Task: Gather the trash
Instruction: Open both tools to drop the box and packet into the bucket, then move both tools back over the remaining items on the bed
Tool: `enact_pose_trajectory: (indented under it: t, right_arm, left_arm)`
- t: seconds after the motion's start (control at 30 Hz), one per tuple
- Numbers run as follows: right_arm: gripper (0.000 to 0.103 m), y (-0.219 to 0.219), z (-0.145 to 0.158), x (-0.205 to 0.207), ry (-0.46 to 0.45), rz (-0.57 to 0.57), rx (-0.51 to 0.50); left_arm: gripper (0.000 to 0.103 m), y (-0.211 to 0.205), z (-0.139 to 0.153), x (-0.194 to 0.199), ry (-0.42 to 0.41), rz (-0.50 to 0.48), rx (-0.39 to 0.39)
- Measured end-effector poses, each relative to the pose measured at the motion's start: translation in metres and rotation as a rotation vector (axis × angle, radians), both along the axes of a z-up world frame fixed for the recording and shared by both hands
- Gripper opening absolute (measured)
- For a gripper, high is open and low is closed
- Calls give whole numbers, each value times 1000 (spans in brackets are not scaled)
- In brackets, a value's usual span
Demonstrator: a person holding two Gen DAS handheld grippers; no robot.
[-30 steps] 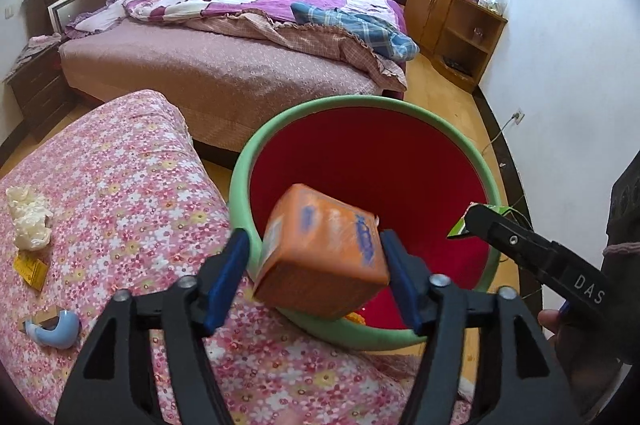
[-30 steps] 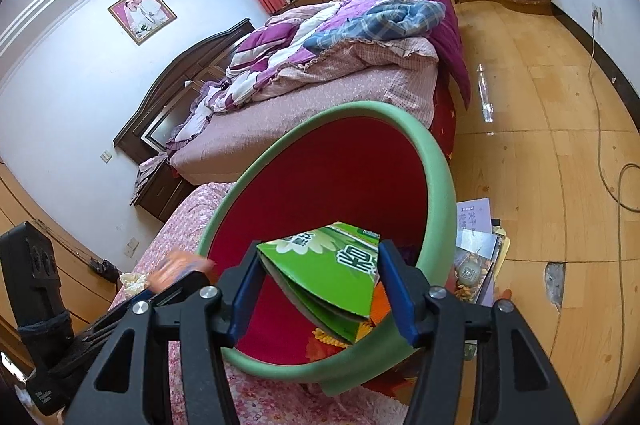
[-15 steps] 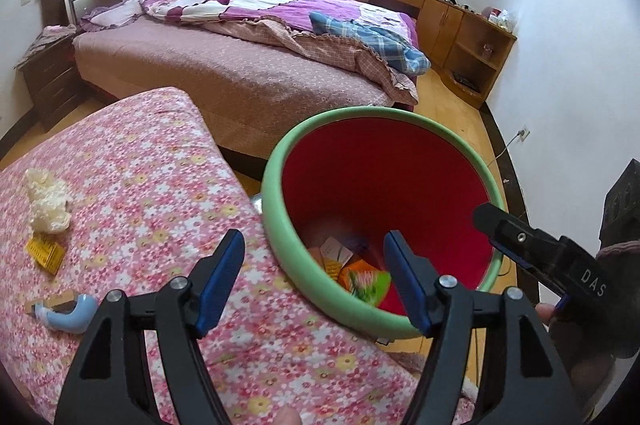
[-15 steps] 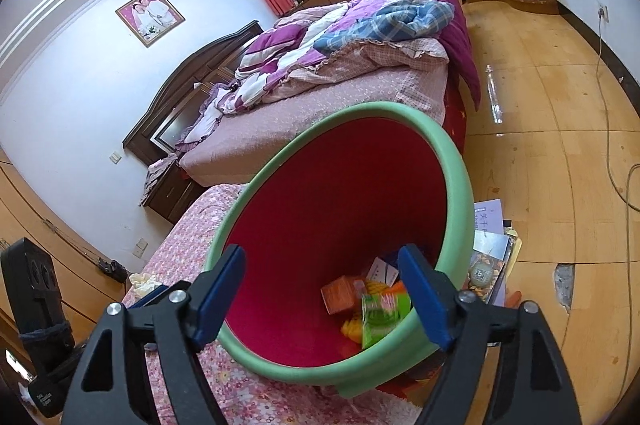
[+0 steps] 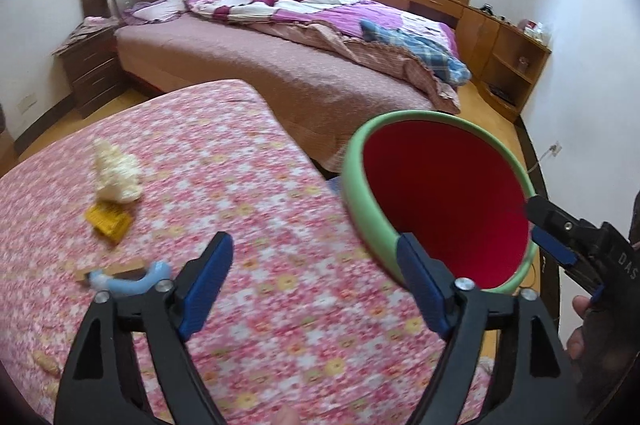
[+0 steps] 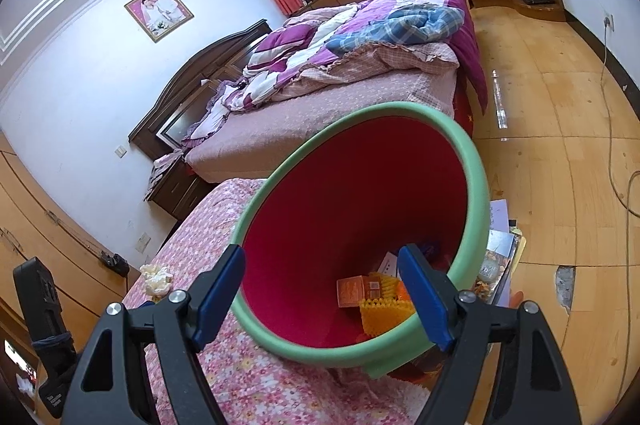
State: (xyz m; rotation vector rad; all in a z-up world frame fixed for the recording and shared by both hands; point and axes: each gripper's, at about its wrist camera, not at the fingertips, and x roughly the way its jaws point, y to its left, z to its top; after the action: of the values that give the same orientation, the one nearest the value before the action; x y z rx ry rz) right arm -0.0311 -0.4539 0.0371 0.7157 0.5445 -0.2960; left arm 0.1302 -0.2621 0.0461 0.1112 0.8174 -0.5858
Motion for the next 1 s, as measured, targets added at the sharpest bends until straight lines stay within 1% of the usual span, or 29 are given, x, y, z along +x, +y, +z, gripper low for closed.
enact_pose_trajectory:
  t: [0.03, 0.17, 0.23, 0.33, 0.4, 0.53, 0.63, 0.8, 0.9, 1.0]
  right_arm:
    - [81, 1, 0, 0, 0, 4, -2]
    - [81, 11, 5, 2, -1, 23, -12]
    - [81, 15, 6, 3, -3, 31, -15]
    - [81, 22, 9, 4, -3, 47, -23]
    - [81, 26, 10, 4, 0, 59, -26]
    - [81, 34, 11, 7, -1, 79, -29]
    - [81, 39, 12, 10, 1, 94, -35]
    - [81, 39, 9, 13, 10, 103, -35]
    - [81, 39, 7, 13, 14, 100, -31]
    - [81, 36, 4, 14, 21, 96, -26]
  left_arm:
    - [92, 5, 0, 0, -6, 15, 3]
    - [93, 26, 0, 2, -31, 64, 19]
    - [97, 39, -2, 3, -35, 80, 17]
    - [98, 56, -4, 6, -34, 104, 23]
    - [98, 66, -7, 9, -21, 121, 28]
    - [99, 84, -17, 20, 30, 165, 34]
    - [99, 93, -24, 28, 39, 203, 43]
    - [99, 96, -33, 41, 29, 237, 95]
    - [99, 96, -40, 51, 52, 252, 130]
    - [99, 96, -49, 60, 91, 264, 145]
